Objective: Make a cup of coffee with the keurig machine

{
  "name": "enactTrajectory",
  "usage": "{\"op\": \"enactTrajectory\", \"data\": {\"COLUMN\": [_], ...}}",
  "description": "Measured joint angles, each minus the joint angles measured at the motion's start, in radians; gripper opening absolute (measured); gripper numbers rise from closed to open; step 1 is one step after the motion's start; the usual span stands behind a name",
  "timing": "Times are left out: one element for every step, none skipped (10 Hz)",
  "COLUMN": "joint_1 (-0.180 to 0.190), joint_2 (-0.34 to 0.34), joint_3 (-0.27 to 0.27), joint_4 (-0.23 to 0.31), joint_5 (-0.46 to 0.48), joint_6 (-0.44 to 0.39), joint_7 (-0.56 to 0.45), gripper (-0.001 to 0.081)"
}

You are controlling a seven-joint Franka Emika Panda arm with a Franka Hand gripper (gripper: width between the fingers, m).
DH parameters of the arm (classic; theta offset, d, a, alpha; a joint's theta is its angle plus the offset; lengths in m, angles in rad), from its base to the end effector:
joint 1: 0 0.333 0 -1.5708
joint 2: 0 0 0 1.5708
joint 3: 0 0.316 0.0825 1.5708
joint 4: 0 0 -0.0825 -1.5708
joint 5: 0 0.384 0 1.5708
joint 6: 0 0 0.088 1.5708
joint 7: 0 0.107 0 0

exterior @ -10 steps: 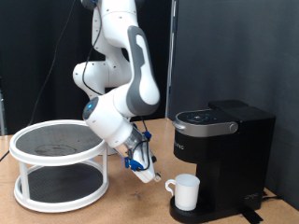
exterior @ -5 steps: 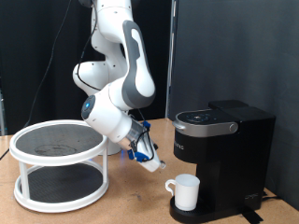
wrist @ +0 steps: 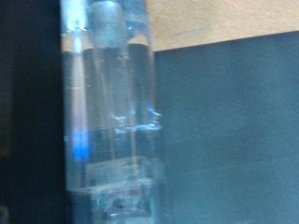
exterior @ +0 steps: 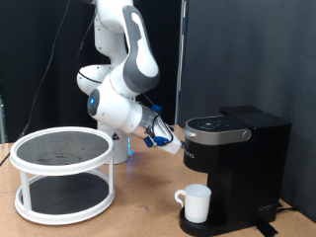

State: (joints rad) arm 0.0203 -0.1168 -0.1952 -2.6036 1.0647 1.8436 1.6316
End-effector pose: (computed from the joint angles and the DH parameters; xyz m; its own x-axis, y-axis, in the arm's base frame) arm 0.3894 0.0032 0.2894 -0.8036 -0.3245 -0.4990 -0.5925 0.3561 0.7226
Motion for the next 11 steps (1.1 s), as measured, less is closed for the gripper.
{"op": "enactTrajectory", "data": {"joint_1": [0.000,0.000,0.000,0.000,0.000,0.000,0.000,0.000,0.000,0.000,0.000], "joint_2": [-0.035,-0.071,-0.108,-0.148,-0.186,-0.223,-0.257,-0.291,-0.323,-0.355,-0.387], "joint_3": [0.000,0.001,0.001,0.001,0.001,-0.001,-0.004,-0.009,-0.014,-0.020,-0.024], "joint_4": [-0.008,-0.017,-0.028,-0.040,-0.051,-0.058,-0.062,-0.063,-0.065,-0.065,-0.065], "joint_5": [-0.037,-0.065,-0.087,-0.108,-0.116,-0.116,-0.109,-0.092,-0.069,-0.049,-0.037], "joint_6": [-0.015,-0.033,-0.044,-0.053,-0.072,-0.099,-0.128,-0.155,-0.174,-0.196,-0.215], "joint_7": [0.040,0.076,0.114,0.153,0.183,0.199,0.207,0.209,0.210,0.220,0.242], "gripper": [0.0734,0.0734,0.0734,0.0734,0.0734,0.0734,0.0734,0.0734,0.0734,0.0734,0.0734]}}
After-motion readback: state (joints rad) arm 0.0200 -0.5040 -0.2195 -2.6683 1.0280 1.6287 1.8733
